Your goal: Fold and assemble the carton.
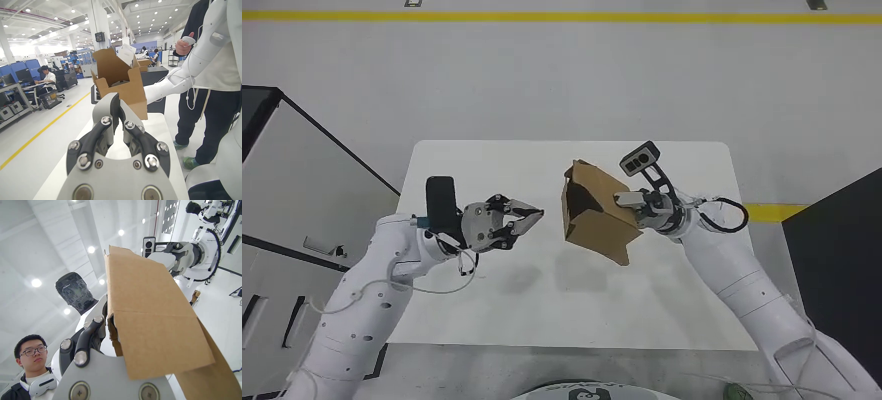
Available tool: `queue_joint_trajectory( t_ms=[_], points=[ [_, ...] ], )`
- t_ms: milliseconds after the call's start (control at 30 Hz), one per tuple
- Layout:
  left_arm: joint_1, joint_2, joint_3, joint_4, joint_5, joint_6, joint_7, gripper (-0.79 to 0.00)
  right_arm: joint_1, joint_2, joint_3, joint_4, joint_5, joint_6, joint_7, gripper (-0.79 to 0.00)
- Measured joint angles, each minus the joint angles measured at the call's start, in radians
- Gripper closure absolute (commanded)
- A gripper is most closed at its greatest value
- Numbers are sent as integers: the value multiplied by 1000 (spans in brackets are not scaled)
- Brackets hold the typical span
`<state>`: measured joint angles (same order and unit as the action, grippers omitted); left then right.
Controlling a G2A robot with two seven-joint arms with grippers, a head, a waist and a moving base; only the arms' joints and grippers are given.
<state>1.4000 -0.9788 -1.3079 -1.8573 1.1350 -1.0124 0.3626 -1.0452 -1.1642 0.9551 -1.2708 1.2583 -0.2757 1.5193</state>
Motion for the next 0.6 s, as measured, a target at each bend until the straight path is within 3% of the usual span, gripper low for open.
queue_joint_trajectory(
  t_ms=[600],
  points=[
    [-44, -3, 78, 1, -13, 0, -13, 0, -19, -22, 28, 13, -42, 15, -2, 0]
  ],
)
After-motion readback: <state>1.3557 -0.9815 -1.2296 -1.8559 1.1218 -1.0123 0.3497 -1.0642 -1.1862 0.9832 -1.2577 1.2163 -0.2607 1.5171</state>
